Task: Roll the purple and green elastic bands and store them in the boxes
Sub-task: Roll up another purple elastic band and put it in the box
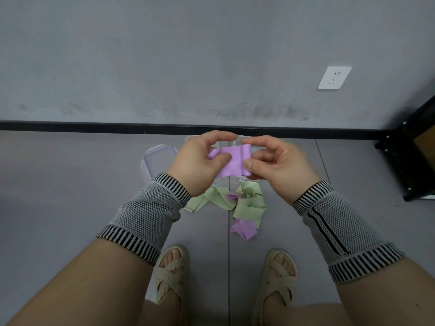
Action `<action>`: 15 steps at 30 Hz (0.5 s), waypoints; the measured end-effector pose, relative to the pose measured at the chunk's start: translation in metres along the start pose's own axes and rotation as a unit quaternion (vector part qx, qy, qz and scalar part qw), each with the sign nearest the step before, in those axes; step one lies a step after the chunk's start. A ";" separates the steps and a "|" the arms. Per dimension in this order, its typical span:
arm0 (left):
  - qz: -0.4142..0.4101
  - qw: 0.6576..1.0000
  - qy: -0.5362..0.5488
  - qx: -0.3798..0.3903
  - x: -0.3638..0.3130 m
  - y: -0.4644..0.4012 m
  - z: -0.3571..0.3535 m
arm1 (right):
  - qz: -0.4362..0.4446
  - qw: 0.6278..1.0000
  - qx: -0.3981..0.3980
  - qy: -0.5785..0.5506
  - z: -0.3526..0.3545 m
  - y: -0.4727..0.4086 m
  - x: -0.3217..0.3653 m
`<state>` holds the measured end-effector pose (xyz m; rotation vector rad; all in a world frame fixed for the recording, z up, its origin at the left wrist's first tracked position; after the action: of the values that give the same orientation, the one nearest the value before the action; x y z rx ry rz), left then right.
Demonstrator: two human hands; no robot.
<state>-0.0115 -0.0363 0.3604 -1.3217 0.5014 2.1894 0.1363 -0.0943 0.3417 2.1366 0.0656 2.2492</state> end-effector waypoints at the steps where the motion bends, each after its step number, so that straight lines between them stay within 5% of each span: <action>1: 0.003 1.000 0.007 0.000 0.000 0.000 -0.001 | 0.001 1.000 -0.003 0.006 -0.001 -0.001 0.000; 15: 0.071 0.993 0.086 -0.048 0.007 -0.003 -0.002 | 0.022 0.986 -0.077 0.148 -0.012 -0.004 0.002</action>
<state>-0.0109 -0.0339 0.3532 -1.5792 0.5759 2.2502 0.1246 -0.0898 0.3425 1.7338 -0.1428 2.4865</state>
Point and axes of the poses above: each hand's wrist, its own y-axis away from the middle knuckle, its own z-axis out of the back of the hand, x = y × z, the point moved 3 cm from there along -y, towards the middle knuckle, and after that the axes turned 8 degrees about x, right-handed, at the moved point
